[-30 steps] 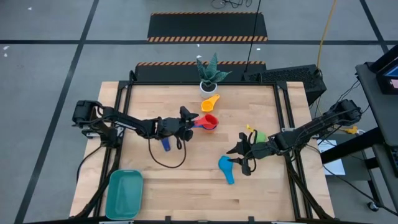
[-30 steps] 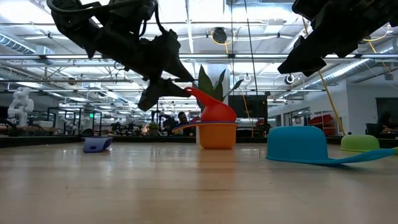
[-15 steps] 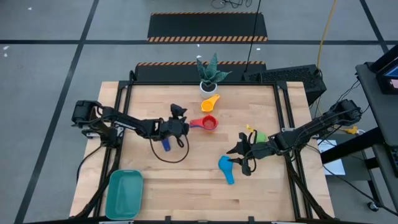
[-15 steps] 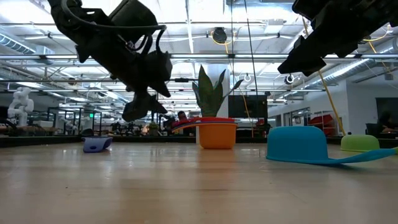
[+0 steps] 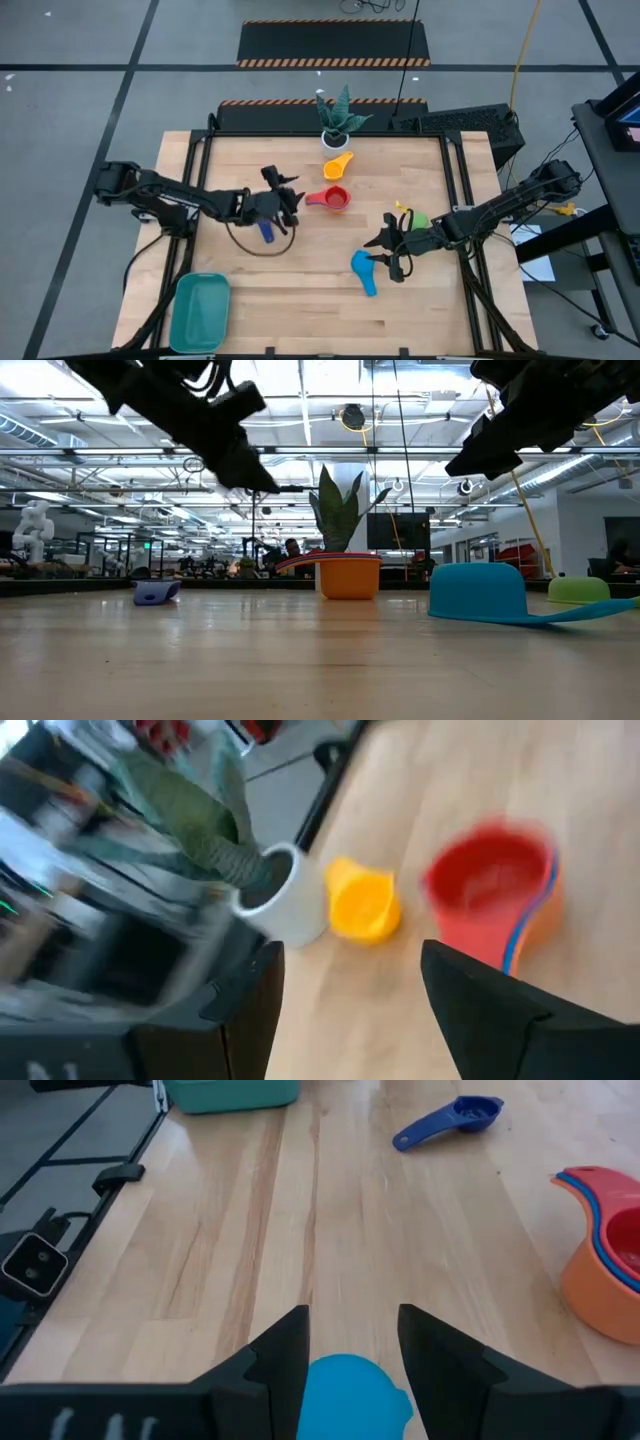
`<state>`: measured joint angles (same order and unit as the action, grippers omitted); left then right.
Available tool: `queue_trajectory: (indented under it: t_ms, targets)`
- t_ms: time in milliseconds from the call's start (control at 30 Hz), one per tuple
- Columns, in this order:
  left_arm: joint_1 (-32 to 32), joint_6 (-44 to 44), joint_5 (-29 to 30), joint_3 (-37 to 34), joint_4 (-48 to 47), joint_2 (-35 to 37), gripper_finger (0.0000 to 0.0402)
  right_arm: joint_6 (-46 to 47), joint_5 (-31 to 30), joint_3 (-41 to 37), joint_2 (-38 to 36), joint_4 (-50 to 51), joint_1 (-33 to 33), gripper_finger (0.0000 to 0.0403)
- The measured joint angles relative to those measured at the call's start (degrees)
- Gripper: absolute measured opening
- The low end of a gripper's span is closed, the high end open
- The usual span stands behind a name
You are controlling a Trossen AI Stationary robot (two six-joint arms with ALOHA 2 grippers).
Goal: Nest measuring cups in basket
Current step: Stack the red measuring cup on the blue measuring cup
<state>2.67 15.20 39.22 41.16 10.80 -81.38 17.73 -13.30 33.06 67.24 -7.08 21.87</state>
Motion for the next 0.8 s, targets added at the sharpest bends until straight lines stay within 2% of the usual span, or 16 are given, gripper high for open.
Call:
queue_trajectory:
  t_ms: [167, 233, 400, 500, 600, 800]
  targets:
    - [-4.21, -9.15, -15.1, -0.06, -1.51, 1.11, 0.0239, -0.63, -0.02, -0.02, 0.0, -0.47, 0.0, 0.0148]
    - [-4.76, -10.97, -17.57, -0.06, -2.02, 1.07, 0.0239, -0.63, -0.02, -0.02, 0.0, -0.41, 0.0, 0.0148]
    - [-5.12, -13.5, -17.88, -0.06, -1.52, 0.13, 0.0239, -1.16, -0.02, -0.02, 0.0, -0.42, 0.0, 0.0148]
    - [-7.53, -15.64, -23.72, -0.06, -2.17, -1.17, 0.0243, -2.07, -0.07, -0.02, 0.0, -0.4, 0.0, 0.0148]
    - [-10.06, -17.27, -30.52, -0.06, -1.17, -2.88, 0.0266, -2.16, -0.04, -0.34, 0.0, -1.11, 0.0, 0.0148]
    - [-10.57, -14.2, -31.23, -0.06, 0.63, -7.39, 0.0346, -2.18, 0.0, -2.91, 0.0, -4.7, 0.0, 0.0148]
